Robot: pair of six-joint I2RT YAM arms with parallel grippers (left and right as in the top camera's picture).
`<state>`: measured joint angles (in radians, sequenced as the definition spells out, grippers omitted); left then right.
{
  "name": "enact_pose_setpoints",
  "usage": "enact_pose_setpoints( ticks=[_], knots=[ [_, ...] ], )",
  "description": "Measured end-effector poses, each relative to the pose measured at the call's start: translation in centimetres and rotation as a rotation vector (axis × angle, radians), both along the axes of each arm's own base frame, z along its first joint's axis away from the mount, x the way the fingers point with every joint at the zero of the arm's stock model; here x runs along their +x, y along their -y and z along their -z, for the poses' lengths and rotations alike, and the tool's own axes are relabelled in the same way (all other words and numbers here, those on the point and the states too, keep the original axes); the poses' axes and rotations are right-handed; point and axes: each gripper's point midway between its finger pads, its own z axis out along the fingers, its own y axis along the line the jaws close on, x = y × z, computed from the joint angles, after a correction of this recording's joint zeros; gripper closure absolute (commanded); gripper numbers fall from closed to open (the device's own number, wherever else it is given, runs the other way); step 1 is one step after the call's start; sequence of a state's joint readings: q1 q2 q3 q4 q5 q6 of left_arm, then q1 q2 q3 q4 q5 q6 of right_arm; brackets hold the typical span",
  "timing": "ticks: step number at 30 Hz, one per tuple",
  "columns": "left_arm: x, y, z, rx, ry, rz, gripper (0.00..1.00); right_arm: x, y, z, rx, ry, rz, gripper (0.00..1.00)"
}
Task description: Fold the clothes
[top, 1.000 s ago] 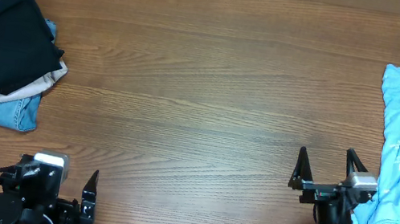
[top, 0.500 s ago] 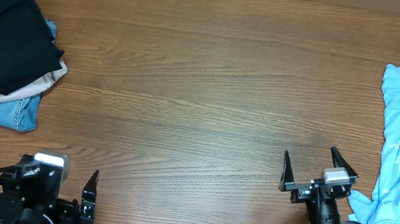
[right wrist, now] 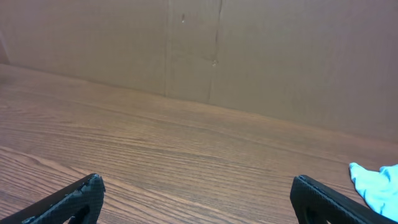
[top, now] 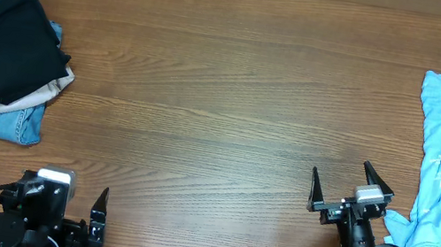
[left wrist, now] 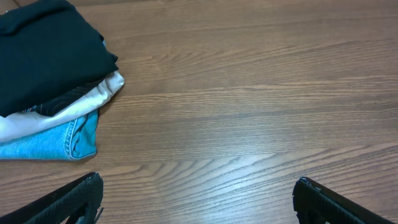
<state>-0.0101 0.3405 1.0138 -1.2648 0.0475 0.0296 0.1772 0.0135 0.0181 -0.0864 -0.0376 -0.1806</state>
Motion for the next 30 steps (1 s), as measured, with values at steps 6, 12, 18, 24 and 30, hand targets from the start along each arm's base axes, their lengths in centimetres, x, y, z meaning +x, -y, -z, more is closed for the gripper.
enact_pose_setpoints(
  ticks=[6,12,18,24,30],
  knots=[
    [0.0,0.0,0.0,0.0,0.0,0.0,0.0,0.0,-0.01,0.0,0.0,0.0,0.0,0.0],
    [0.0,0.0,0.0,0.0,0.0,0.0,0.0,0.0,-0.01,0.01,0.0,0.0,0.0,0.0],
    [0.0,0.0,0.0,0.0,0.0,0.0,0.0,0.0,-0.01,0.0,0.0,0.0,0.0,0.0],
    [0.04,-0.01,0.0,0.0,0.001,-0.001,0.0,0.0,0.0,-0.01,0.0,0.0,0.0,0.0],
    [0.94,-0.24,0.4,0.0,0.081,-0.018,0.0,0.0,-0.01,0.0,-0.001,0.0,0.0,0.0]
  ],
)
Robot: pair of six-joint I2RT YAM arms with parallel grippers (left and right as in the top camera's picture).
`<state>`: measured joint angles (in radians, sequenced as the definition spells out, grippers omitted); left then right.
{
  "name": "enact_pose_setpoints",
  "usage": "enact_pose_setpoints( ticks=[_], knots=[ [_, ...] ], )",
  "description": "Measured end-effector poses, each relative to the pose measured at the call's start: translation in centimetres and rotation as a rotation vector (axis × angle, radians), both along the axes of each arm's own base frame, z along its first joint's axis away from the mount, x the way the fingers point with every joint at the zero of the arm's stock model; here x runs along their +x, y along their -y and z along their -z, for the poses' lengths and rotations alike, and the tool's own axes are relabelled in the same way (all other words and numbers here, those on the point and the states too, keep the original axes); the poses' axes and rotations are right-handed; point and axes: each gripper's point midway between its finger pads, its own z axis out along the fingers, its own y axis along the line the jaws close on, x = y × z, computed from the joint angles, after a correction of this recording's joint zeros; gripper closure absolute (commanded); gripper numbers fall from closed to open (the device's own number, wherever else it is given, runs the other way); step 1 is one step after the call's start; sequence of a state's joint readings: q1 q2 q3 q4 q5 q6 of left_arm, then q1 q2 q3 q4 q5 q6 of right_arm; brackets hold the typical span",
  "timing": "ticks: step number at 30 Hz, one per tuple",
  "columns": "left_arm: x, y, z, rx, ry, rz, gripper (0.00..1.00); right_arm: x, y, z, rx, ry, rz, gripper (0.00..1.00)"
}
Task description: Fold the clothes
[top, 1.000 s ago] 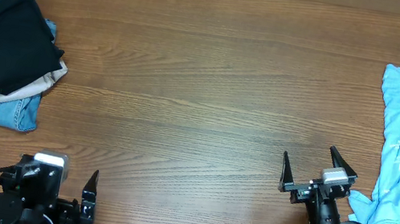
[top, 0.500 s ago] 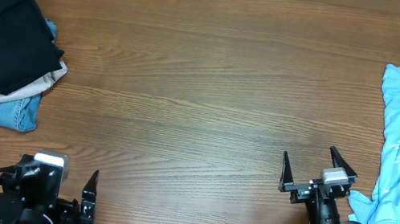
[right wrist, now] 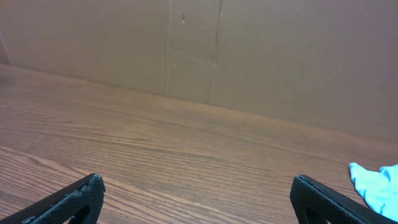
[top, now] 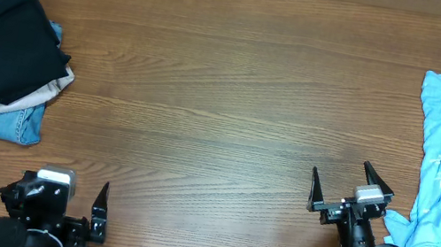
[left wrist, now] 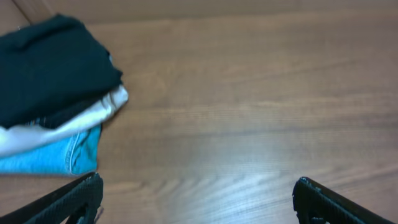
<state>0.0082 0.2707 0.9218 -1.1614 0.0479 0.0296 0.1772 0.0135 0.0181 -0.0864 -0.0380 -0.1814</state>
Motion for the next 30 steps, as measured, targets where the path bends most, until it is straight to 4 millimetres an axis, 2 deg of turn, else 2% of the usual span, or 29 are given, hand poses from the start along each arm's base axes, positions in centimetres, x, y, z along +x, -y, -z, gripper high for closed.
enact_pose_setpoints(
  ticks=[4,10,13,18,26,30],
  knots=[
    [1.7,0.0,0.9,0.001,0.11,0.001,0.0,0.0,0.0,0.0,0.0,0.0,0.0,0.0],
    [4.7,0.6,5.0,-0.013,0.188,0.034,0.0,0.0,0.0,0.0,0.0,0.0,0.0,0.0],
    [6.2,0.9,6.2,-0.018,0.244,0.05,0.0,0.0,0.0,0.0,0.0,-0.001,0.0,0.0],
    [8.4,1.1,7.0,-0.02,0.337,0.064,0.0,0.0,0.0,0.0,0.0,0.0,0.0,0.0],
    [10.4,1.1,6.0,-0.012,0.554,0.071,0.0,0.0,0.0,0.0,0.0,0.0,0.0,0.0],
    [10.7,1.1,9.3,-0.016,0.465,0.069,0.0,0.0,0.0,0.0,0.0,0.0,0.0,0.0]
  ],
)
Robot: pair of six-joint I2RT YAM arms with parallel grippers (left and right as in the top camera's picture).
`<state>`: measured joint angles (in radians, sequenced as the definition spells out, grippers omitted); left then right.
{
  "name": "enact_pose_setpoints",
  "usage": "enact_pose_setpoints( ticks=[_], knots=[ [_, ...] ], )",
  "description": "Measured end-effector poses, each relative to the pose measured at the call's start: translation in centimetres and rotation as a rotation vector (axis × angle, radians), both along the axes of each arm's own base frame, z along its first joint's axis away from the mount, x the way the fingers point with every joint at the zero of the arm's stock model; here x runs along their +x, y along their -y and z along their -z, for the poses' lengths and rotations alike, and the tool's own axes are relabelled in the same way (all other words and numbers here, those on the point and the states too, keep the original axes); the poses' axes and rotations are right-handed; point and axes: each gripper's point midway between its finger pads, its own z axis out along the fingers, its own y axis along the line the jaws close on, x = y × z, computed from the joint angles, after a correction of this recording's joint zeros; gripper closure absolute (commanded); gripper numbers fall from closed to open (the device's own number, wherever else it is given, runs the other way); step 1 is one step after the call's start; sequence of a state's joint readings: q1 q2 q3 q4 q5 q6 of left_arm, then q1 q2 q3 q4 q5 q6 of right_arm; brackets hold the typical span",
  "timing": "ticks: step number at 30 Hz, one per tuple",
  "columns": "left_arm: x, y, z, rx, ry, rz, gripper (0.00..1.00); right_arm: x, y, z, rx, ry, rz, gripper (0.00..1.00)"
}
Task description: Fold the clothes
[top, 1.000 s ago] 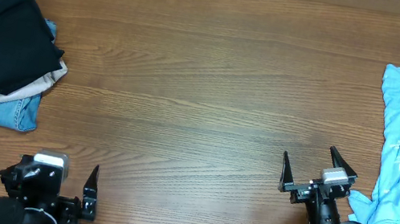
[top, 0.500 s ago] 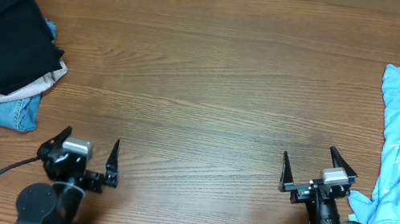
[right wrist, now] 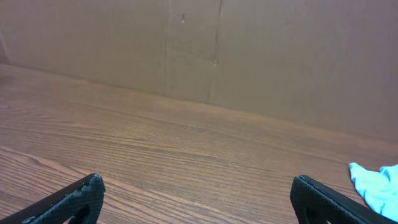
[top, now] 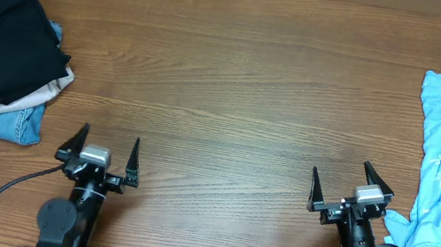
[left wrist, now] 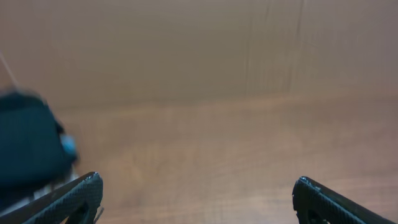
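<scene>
A crumpled light blue shirt lies stretched along the table's right edge, and a corner of that shirt (right wrist: 379, 186) shows in the right wrist view. At the far left sits a folded stack: black garment on top, white and denim beneath. The left wrist view catches the stack (left wrist: 28, 146) as a blur. My left gripper (top: 102, 146) stands open near the front edge, left of centre, nothing between its fingers. My right gripper (top: 351, 186) is open too, just left of the shirt's lower end.
The wooden table (top: 228, 80) spreads between the stack and the shirt. A brown cardboard wall (right wrist: 249, 56) rises behind the table's far edge.
My left gripper has moved from the front left corner to a spot further right and further from the front edge, and its view now faces the back wall. The right arm is unchanged.
My left arm sat folded low at the front left corner, looking down at the folded stack, and stayed about there a second later. Now it points toward the back wall. The right gripper stayed open beside the blue shirt throughout.
</scene>
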<state>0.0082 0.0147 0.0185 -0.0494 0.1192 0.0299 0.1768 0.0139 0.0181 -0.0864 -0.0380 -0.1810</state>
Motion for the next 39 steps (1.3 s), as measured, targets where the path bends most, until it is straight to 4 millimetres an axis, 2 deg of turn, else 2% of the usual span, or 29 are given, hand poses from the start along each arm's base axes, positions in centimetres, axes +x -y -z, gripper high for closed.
enact_pose_setpoints(
  ticks=[2,39],
  knots=[
    [0.03,-0.06,0.91,0.0,-0.027,-0.003,0.0,0.0,-0.01,0.03,-0.001,-0.001,0.0,0.0],
    [0.03,-0.07,0.85,0.0,-0.025,-0.004,0.0,0.0,0.0,0.0,0.0,0.0,0.0,0.0]
  ],
)
